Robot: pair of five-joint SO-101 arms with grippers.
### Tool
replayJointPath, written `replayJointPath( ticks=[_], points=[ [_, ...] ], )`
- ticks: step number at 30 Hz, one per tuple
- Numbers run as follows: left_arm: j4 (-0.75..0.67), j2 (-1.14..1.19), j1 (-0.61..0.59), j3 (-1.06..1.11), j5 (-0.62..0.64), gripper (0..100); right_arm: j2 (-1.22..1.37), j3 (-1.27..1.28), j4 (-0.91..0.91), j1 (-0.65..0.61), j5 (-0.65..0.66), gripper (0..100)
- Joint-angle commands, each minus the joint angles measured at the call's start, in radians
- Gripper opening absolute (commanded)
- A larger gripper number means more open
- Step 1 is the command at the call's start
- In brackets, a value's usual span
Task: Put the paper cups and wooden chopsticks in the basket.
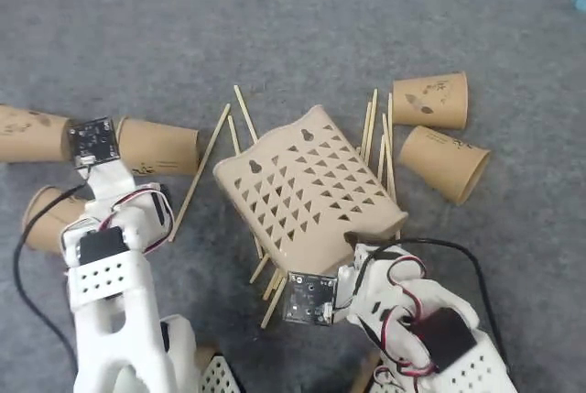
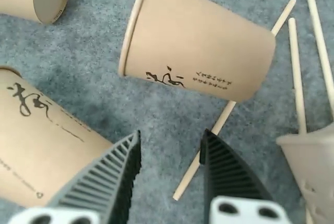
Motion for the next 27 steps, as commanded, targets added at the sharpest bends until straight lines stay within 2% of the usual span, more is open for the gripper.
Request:
replayJointPath(
  ticks=[1,6,13,27],
  points=[
    [-0.048,-0.029,0.002,0.013,-0.003,18,0.005,0.032,-0.122,0.001,-0.018,18.8],
    [-0.055,-0.029,0.002,0.016,-0.003,18,0.005,0.049,-0.315,0.019,-0.161,18.9],
    [-0.055,-0.029,0.002,0.018,-0.003,18,0.008,0.149,-0.610,0.091,-0.281,18.8],
    [-0.057,-0.035,0.044,0.035,-0.005,18,0.015,0.258,-0.776,0.070,-0.285,19.1]
  ],
)
